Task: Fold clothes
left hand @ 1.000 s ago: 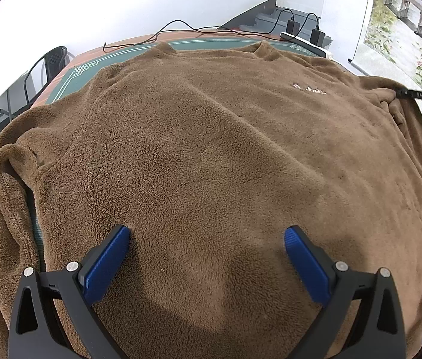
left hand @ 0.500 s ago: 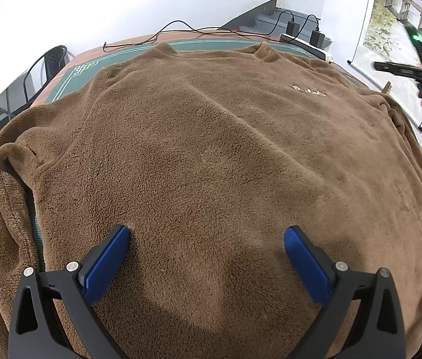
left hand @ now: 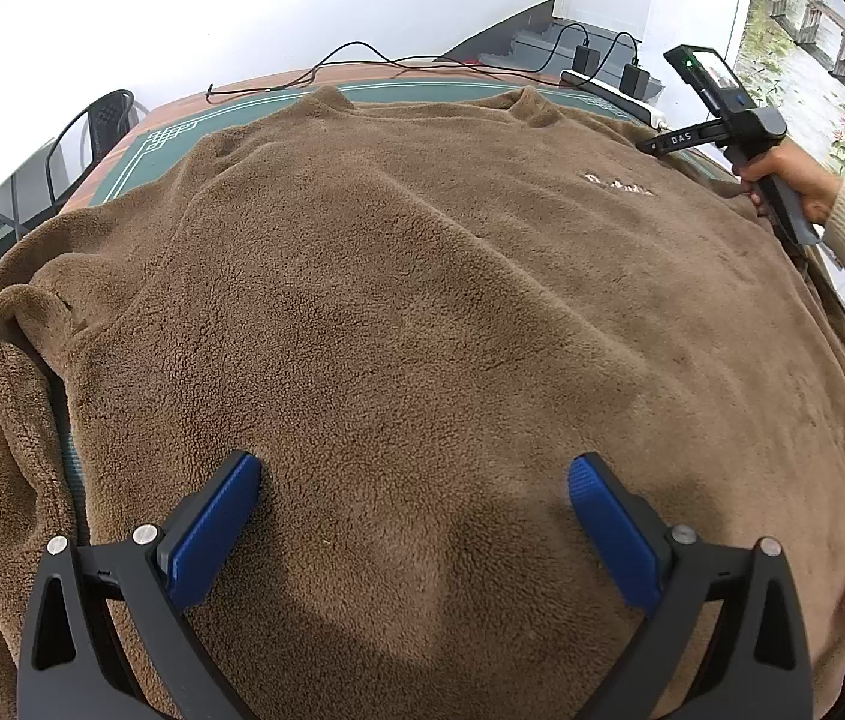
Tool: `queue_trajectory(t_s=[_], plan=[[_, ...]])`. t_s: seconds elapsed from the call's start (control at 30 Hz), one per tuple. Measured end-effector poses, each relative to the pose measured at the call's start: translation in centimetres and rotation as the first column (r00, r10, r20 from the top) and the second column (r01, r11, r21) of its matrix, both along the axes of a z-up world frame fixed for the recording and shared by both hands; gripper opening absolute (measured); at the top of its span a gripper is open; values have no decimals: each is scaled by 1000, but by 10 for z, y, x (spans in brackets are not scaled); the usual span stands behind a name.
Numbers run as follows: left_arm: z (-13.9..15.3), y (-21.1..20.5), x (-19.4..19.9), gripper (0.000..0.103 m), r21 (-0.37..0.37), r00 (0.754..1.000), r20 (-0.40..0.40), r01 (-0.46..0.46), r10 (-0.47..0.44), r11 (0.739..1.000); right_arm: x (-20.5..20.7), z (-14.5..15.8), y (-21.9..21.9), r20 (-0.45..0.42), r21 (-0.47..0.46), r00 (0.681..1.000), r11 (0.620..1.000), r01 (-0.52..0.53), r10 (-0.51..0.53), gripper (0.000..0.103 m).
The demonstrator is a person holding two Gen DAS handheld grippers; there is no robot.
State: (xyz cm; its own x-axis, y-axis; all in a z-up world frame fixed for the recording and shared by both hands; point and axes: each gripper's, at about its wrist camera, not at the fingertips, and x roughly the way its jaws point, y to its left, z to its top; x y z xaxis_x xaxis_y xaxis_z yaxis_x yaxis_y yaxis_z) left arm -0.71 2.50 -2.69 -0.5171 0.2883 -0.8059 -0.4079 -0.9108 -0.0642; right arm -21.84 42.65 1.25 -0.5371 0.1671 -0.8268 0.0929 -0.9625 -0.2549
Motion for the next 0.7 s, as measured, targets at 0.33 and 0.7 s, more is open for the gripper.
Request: queue_trajectory(t_s=[0.33,0.7], plan=[[1,-1,0,103,13,1000,2,-1,1,1000,-5,-1,-2,-35,125,999,992,23,-18,92],[1,-2,-1,103,23,1000,4,-4,4,1000,-6,46,-50,-82,91,995,994,-56,63,92]])
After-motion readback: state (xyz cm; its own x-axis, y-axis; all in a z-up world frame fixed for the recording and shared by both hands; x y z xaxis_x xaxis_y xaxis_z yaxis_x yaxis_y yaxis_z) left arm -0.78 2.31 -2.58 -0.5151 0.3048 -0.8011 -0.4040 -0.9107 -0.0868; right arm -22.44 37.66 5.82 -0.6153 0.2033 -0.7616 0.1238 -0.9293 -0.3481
